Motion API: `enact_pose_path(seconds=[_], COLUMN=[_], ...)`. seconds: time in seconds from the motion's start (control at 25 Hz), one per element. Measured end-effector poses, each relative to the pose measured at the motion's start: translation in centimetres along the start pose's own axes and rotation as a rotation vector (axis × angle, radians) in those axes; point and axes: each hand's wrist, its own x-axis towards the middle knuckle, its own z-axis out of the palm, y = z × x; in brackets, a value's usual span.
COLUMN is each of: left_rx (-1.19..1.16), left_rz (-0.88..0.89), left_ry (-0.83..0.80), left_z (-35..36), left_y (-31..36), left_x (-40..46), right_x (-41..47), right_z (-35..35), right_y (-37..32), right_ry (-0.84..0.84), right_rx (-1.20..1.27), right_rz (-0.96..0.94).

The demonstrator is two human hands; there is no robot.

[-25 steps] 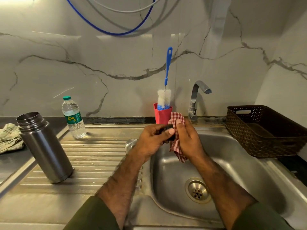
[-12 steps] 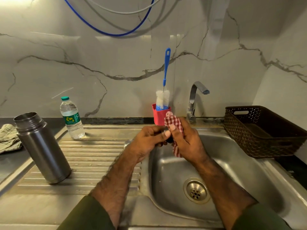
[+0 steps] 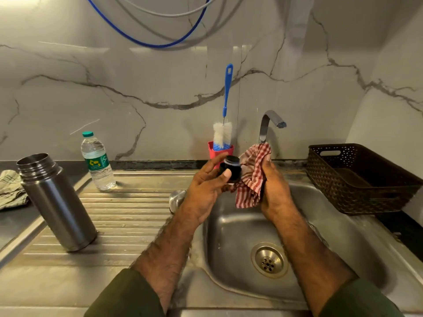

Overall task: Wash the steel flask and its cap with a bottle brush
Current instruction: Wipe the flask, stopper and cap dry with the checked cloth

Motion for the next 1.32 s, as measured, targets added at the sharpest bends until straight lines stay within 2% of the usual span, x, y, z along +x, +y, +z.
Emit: enact_pose_path(seconds=[0.08,0.24,0.32,0.4,0.48,0.6,0.68,0.76,0.84,0.96,1.08,1.12,1.2,1.32], left_rx=[-0.08,0.148,0.293,0.378,0.308,-0.091,-0.214,-0.135,0.085,0.33,0.384,0.434,0.547,0.587], left_rz=[-0.041,-0.068,-0.025,0.004,0.009,-0.081,-0.115,-0.127,-0.144,-0.108,-0.123,-0.127,-0.123,-0.122], left_ry=[0.085,0.23,0.203,0.106,0.076,0.229,0.271,0.232,0.159,0.05,-0.006,-0.007,-0.002,0.017], left_z=[0.4,0.5,0.0,-0.2,0.0,0.7,0.7,0.4,-0.1,-0.3,0.0,0.2,0.5,1.0], left_y=[0.1,0.2,0.4,0.7,0.7,1.1,1.2,1.3,1.3,0.8,0.3,0.3,0.3,0.5], left_x=[-0.1,-0.1,0.2,0.3,0.3,0.3,0.3,0.2,0.0,-0.2,-0.3,-0.3,-0.3,-0.2], right_x=[-0.2,-1.4,-1.3,-1.2,-1.2,-1.7,-1.8,-1.3,-0.6,0.1,0.1,0.1,0.2,0.0], right_z=[-0.1,0.3,0.4,0.4,0.4,0.2,-0.1,-0.4,-0.7,-1.4,-1.2,-1.1,-1.2,-0.8], right_y=[0.1,0.4,0.8,0.6,0.2,-0.5,-0.5,0.1,0.8,1.5,1.0,0.8,1.0,0.9], right_ry=[-0.035,-0.145,-0.166,-0.133,-0.089,-0.103,-0.171,-0.204,-0.195,-0.157,-0.079,-0.07,-0.057,-0.042], right_rx=[-0.087,-0.399,-0.43,-0.426,-0.406,-0.354,-0.463,-0.687,-0.834,-0.883,-0.658,-0.653,-0.706,-0.748], right_rz=[-0.04,-0.192,-0.274,-0.317,-0.329,-0.369,-0.461,-0.58,-0.647,-0.562,-0.15,-0.068,-0.046,-0.209])
